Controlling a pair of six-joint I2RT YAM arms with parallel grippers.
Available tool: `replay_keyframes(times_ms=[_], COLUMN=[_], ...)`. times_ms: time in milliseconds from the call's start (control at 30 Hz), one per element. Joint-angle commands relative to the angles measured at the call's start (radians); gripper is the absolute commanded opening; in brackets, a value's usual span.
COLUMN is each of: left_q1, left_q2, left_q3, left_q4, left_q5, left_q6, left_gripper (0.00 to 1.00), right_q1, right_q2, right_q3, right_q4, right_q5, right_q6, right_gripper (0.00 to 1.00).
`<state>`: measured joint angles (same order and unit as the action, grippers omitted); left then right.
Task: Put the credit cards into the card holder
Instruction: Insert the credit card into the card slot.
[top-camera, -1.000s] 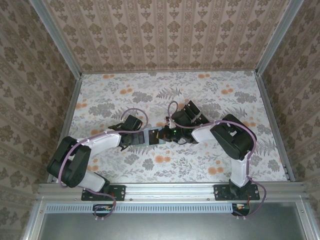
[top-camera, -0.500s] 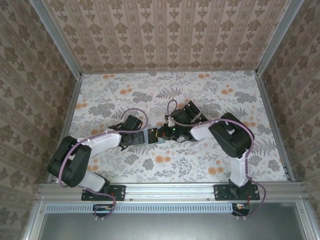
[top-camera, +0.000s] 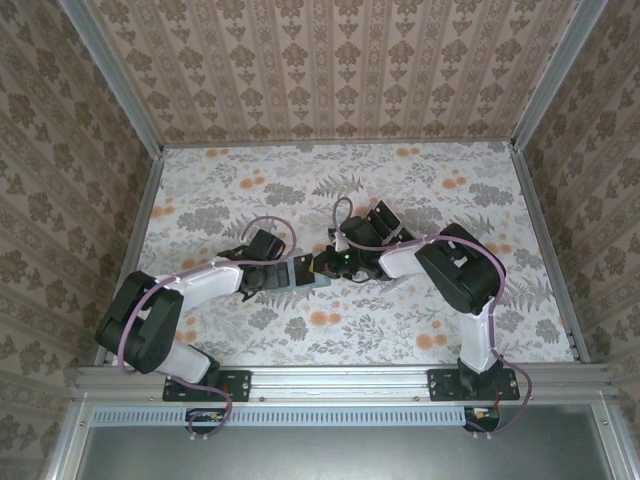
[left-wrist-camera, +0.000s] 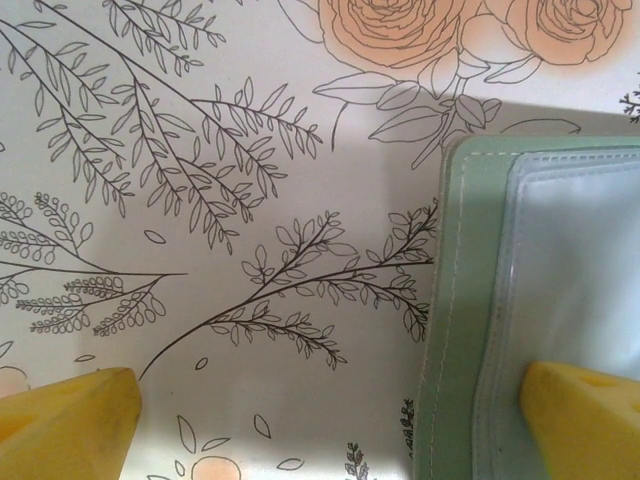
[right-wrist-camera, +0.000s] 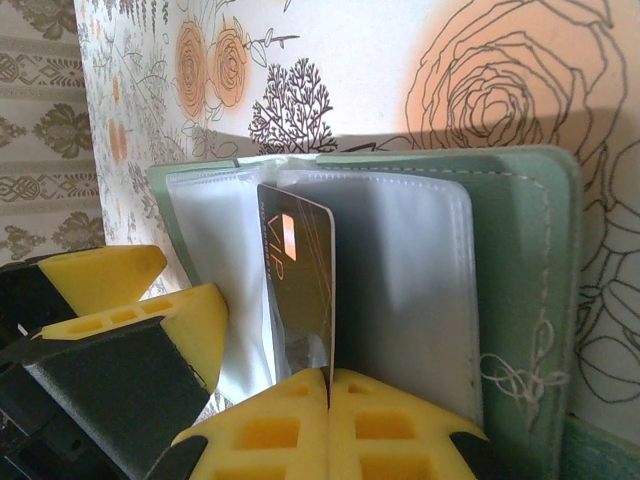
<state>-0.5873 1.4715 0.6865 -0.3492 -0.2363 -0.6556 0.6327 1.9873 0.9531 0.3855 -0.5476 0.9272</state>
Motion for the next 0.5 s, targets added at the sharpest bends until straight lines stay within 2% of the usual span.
replay_keyframes(times_ms=[0,467], left_q1=[0.008,0.007], left_q2=[0.036,0.039], left_q3=[-0.01,-0.016], left_q4=[-0.095,-0.087], left_q5=[-0.035,-0.035], left_q6=[-0.002,-0.002], left_gripper=[1.0,1.0], right_q1=[-0.007,-0.002], right_q2=[0.026,-0.033], right_q3=[-0.027,-0.096], right_q4=[-0.038,-0.076], right_q5=[0.011,0.051], right_q6=[0.012,0.056], right_gripper=[0.0,0.0])
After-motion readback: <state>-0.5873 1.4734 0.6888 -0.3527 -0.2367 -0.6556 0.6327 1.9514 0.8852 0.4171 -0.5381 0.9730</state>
